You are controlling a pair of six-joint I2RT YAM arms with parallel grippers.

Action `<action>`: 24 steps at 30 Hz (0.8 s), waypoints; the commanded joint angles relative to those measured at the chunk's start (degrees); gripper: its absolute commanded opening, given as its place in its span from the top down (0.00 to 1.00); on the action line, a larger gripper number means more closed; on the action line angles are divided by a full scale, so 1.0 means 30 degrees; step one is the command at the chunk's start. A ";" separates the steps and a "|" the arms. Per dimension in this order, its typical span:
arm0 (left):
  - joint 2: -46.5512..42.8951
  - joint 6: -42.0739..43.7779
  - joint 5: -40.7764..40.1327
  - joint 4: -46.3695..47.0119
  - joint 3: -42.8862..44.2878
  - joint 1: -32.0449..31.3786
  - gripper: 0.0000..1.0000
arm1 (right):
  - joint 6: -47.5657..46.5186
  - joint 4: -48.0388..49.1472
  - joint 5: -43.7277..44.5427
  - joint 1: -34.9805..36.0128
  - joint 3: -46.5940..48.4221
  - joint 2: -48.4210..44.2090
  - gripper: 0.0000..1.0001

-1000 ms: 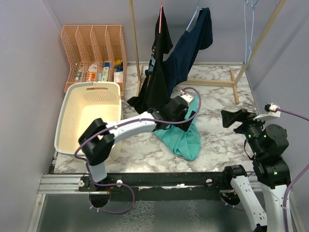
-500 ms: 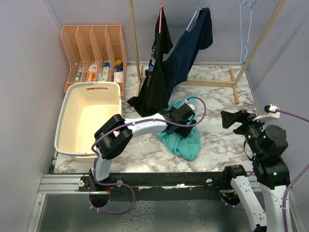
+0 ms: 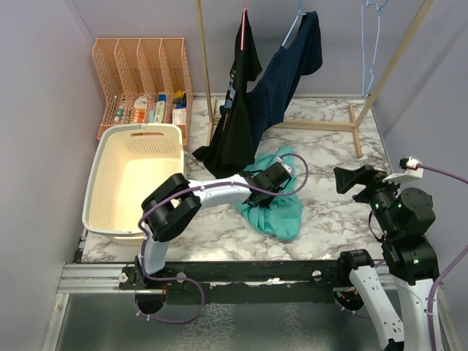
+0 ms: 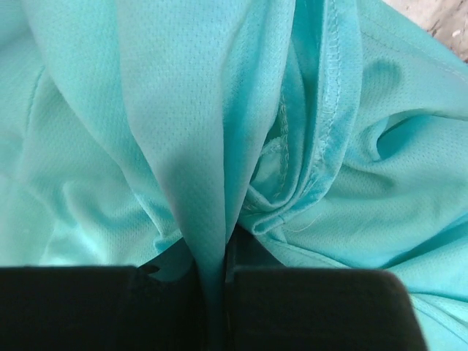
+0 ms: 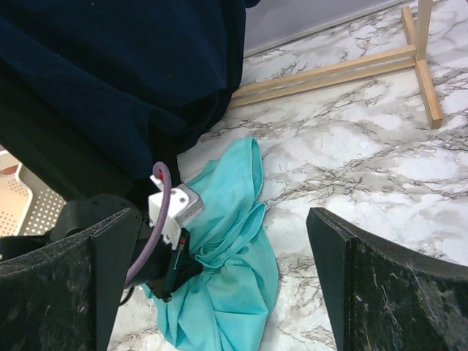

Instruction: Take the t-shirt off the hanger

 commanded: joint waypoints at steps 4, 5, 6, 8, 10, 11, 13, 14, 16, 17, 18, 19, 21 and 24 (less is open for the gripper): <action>-0.6390 0.0737 -0.2389 -0.2827 0.0205 -0.0047 1.00 | -0.0025 -0.0117 -0.0515 -0.0060 0.0021 0.0010 0.01; -0.7241 0.0846 -0.2836 -0.3183 0.0210 -0.0047 1.00 | -0.0084 -0.0079 -0.0564 -0.0059 0.0010 0.0080 0.01; -0.8138 0.0999 -0.3273 -0.3491 0.0691 -0.0047 1.00 | -0.0135 -0.0045 -0.0611 -0.0059 -0.0028 0.0137 0.01; -0.9853 0.1211 -0.4407 -0.4185 0.1026 -0.0047 1.00 | -0.0201 0.0036 -0.0691 -0.0067 -0.0044 0.0287 0.01; -1.1518 0.1601 -0.6118 -0.4670 0.1216 -0.0047 1.00 | -0.0242 0.0047 -0.0785 -0.0067 -0.0062 0.0428 0.01; -1.2364 0.1767 -0.7056 -0.4918 0.1278 -0.0047 1.00 | -0.0257 0.0062 -0.0829 -0.0060 -0.0063 0.0502 0.01; -1.3869 0.2392 -0.9217 -0.5319 0.1317 -0.0021 1.00 | -0.0319 0.0112 -0.0975 -0.0059 -0.0132 0.0523 0.01; -1.4672 0.2734 -1.0480 -0.5343 0.1206 0.0018 1.00 | -0.0344 0.0155 -0.1010 -0.0067 -0.0160 0.0522 0.01; -1.6175 0.3645 -1.2843 -0.4777 0.0695 0.0310 1.00 | -0.0366 0.0333 -0.1122 -0.0059 -0.0289 0.0520 0.01; -1.6762 0.4055 -1.3438 -0.4459 0.0576 0.0635 1.00 | -0.0397 0.0391 -0.1182 -0.0059 -0.0329 0.0558 0.01; -1.7344 0.4351 -1.3790 -0.4349 0.0758 0.1067 1.00 | -0.0416 0.0426 -0.1220 -0.0067 -0.0362 0.0632 0.01; -1.7495 0.4405 -1.3985 -0.4405 0.0940 0.1634 1.00 | -0.0418 0.0428 -0.1255 -0.0060 -0.0379 0.0683 0.01; -1.7511 0.4474 -1.4521 -0.5162 0.1977 0.3018 1.00 | -0.0447 0.0457 -0.1339 -0.0059 -0.0405 0.0874 0.01; -1.6949 0.4413 -1.4593 -0.6763 0.3628 0.5918 1.00 | -0.0503 0.0480 -0.1497 -0.0063 -0.0426 0.0994 0.01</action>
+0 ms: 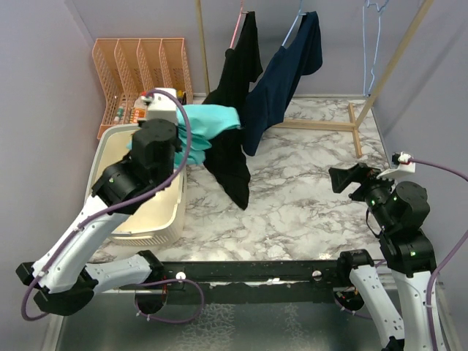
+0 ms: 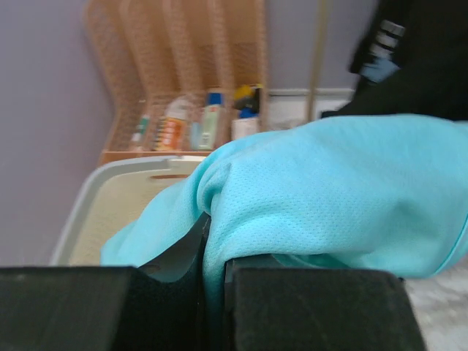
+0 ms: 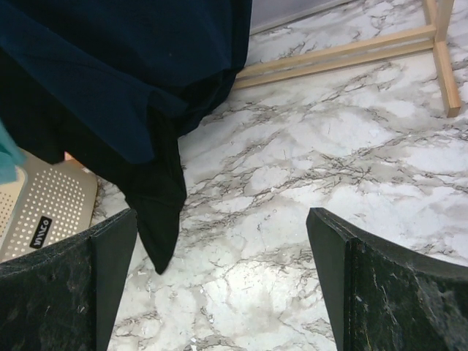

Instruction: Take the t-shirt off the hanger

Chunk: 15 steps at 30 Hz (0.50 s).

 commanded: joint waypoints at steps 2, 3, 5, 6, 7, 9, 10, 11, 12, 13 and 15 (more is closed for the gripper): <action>0.0621 0.0718 -0.1388 -0.1909 0.2110 0.4898 1.00 | -0.0295 0.0443 -0.0726 -0.0059 -0.0249 0.0332 0.01; 0.0567 0.0573 -0.0935 -0.2089 0.2090 0.5860 1.00 | -0.0321 0.0478 -0.0740 -0.0059 -0.0241 0.0320 0.01; 0.0332 -0.0006 -0.0211 -0.2258 0.1696 0.7470 1.00 | -0.0323 0.0473 -0.0742 -0.0067 -0.0254 0.0347 0.01; 0.0209 -0.0443 0.0124 -0.2318 0.1328 0.8133 1.00 | -0.0324 0.0460 -0.0786 -0.0064 -0.0245 0.0373 0.01; 0.0117 -0.0711 0.0565 -0.2443 0.0887 0.8777 1.00 | -0.0343 0.0458 -0.0817 -0.0060 -0.0219 0.0350 0.01; -0.0074 -0.1506 0.0878 -0.2791 -0.0086 0.9805 1.00 | -0.0354 0.0460 -0.0874 -0.0059 -0.0205 0.0367 0.01; -0.0351 -0.1957 0.0989 -0.2744 -0.0759 1.0227 1.00 | -0.0376 0.0433 -0.0890 -0.0063 -0.0173 0.0372 0.01; -0.0678 -0.2537 0.1615 -0.2760 -0.1575 1.0587 1.00 | -0.0397 0.0429 -0.0903 -0.0060 -0.0155 0.0336 0.01; -0.1069 -0.3023 0.2916 -0.2780 -0.2432 1.0922 1.00 | -0.0396 0.0465 -0.0931 -0.0059 -0.0196 0.0306 0.01; -0.1189 -0.3652 0.3492 -0.2966 -0.3169 1.1081 1.00 | -0.0410 0.0499 -0.0960 -0.0063 -0.0245 0.0291 0.01; -0.1340 -0.4451 0.4436 -0.2942 -0.4892 1.1152 0.98 | -0.0412 0.0587 -0.1026 -0.0059 -0.0345 0.0338 0.01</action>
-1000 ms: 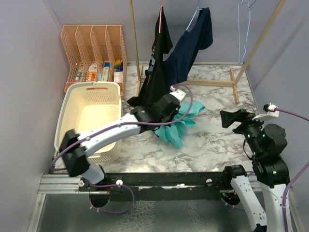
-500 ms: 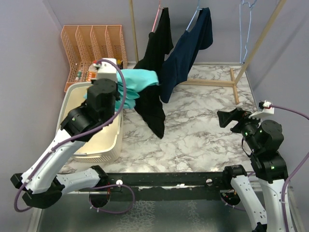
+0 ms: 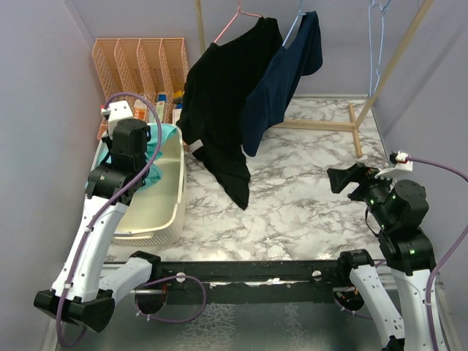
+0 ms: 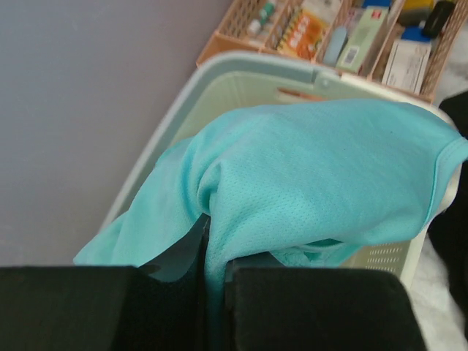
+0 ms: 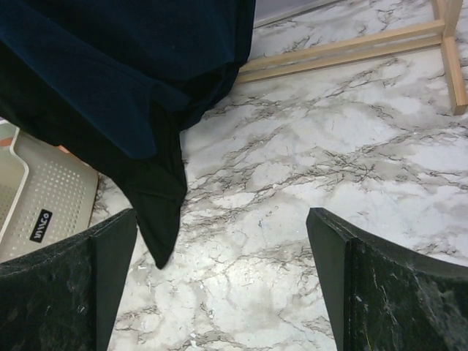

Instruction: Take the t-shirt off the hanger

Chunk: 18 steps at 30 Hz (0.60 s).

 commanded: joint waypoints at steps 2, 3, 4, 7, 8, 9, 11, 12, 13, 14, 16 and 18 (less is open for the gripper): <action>-0.0796 -0.2844 0.3781 -0.0437 -0.3980 0.0373 0.68 | -0.0279 0.0602 -0.0788 -0.0059 -0.0259 0.0119 0.01; -0.0932 -0.2887 0.4319 -0.0205 -0.4607 0.0371 0.51 | -0.0349 0.0598 -0.0951 -0.0059 -0.0228 0.0197 0.01; -0.1092 -0.2917 0.4895 0.0040 -0.5070 0.0371 0.43 | -0.0464 0.0619 -0.1147 -0.0059 -0.0158 0.0280 0.01; -0.2389 -0.2567 0.6588 0.1331 -0.5844 0.0371 0.24 | -0.0776 0.0716 -0.1800 -0.0059 -0.0037 0.0572 0.01; -0.3039 -0.2467 0.7058 0.1994 -0.6059 0.0371 0.14 | -0.0894 0.0802 -0.2128 -0.0059 -0.0010 0.0722 0.01; -0.3662 -0.2330 0.7530 0.2688 -0.6284 0.0375 0.07 | -0.0990 0.0912 -0.2452 -0.0059 0.0060 0.0906 0.01; -0.4936 -0.1997 0.8431 0.4147 -0.6913 0.0373 0.02 | -0.1163 0.1374 -0.3543 -0.0074 0.0300 0.1450 0.03; -0.5427 -0.1880 0.8837 0.4800 -0.7248 0.0371 0.02 | -0.1272 0.1679 -0.4123 -0.0060 0.0596 0.2064 0.06; -0.5854 -0.1876 0.9071 0.5288 -0.7560 0.0371 0.03 | -0.1363 0.1890 -0.4861 -0.0059 0.1007 0.2659 0.10; -0.6142 -0.1883 0.9316 0.5715 -0.7944 0.0371 0.05 | -0.1436 0.2161 -0.5609 -0.0059 0.1520 0.3473 0.15; -0.6486 -0.1846 0.9594 0.6311 -0.8697 0.0371 0.08 | -0.1490 0.2484 -0.7130 -0.0059 0.2826 0.5312 0.21; -0.6518 -0.1783 0.9800 0.6659 -0.9375 0.0371 0.11 | -0.1444 0.2774 -0.8538 -0.0059 0.4445 0.7280 0.25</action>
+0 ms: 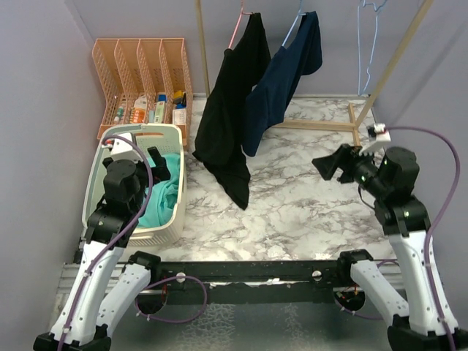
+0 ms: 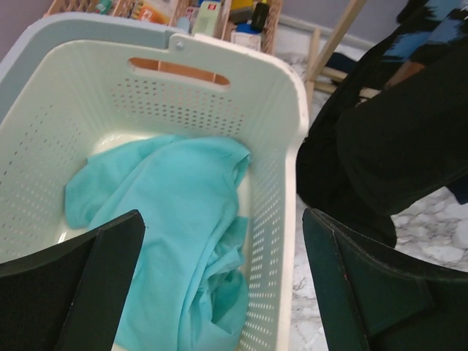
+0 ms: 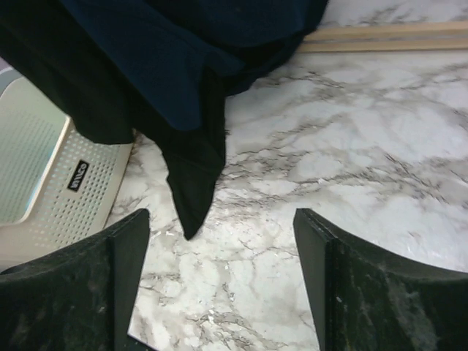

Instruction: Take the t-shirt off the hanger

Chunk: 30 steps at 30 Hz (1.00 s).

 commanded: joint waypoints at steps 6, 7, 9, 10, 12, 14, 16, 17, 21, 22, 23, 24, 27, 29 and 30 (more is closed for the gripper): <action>-0.0869 0.0379 0.2303 0.2825 -0.3285 0.0058 0.15 | 0.0059 0.2076 -0.5185 0.0165 0.8191 0.7563 0.31; -0.1105 0.0441 0.2272 0.2782 -0.3195 0.0058 0.15 | 0.0051 0.1916 -0.4859 0.0386 0.9201 0.8232 0.31; -0.1636 0.0307 0.2127 0.3208 -0.3475 0.0065 0.15 | -0.0046 0.1536 -0.3829 0.1076 1.1242 0.9819 0.31; -0.1849 0.0264 0.2181 0.3310 -0.3499 0.0058 0.15 | -0.0120 0.1245 -0.3177 0.1540 1.2771 1.0631 0.31; -0.2174 0.0268 0.2297 0.3408 -0.3539 0.0058 0.15 | -0.0343 0.0322 -0.1650 0.2544 1.5235 1.2572 0.29; -0.2429 0.0347 0.2314 0.3476 -0.3601 0.0058 0.15 | -0.0394 -0.0336 -0.0264 0.3152 1.7479 1.4368 0.26; -0.2596 0.0348 0.2234 0.3459 -0.3537 0.0058 0.16 | -0.0260 -0.0720 0.0691 0.3465 1.9482 1.5981 0.25; -0.2698 0.0364 0.2194 0.3481 -0.3560 0.0058 0.16 | -0.0183 -0.0923 0.1193 0.3611 2.0449 1.6697 0.25; -0.3039 0.0362 0.2201 0.3579 -0.3620 0.0059 0.16 | 0.0006 -0.1376 0.2726 0.4358 2.3376 1.9205 0.25; -0.3083 0.0369 0.2205 0.3658 -0.3658 0.0058 0.16 | 0.0044 -0.1375 0.2975 0.4551 2.3953 1.9663 0.26; -0.3121 0.0337 0.2267 0.3664 -0.3681 0.0058 0.16 | 0.0075 -0.1415 0.3167 0.4714 2.4491 2.0105 0.26; -0.3126 0.0319 0.2348 0.3694 -0.3699 0.0058 0.16 | 0.0082 -0.1479 0.3367 0.4870 2.5004 2.0692 0.27; -0.3176 0.0325 0.2615 0.3763 -0.3722 0.0058 0.16 | 0.0188 -0.1686 0.3666 0.5237 2.6195 2.1756 0.28; -0.3158 0.0337 0.2680 0.3782 -0.3707 0.0058 0.16 | 0.0191 -0.1643 0.3984 0.5537 2.6489 2.2076 0.28; -0.3157 0.0337 0.2702 0.3811 -0.3721 0.0058 0.16 | 0.0218 -0.1661 0.4328 0.5723 2.6576 2.2179 0.28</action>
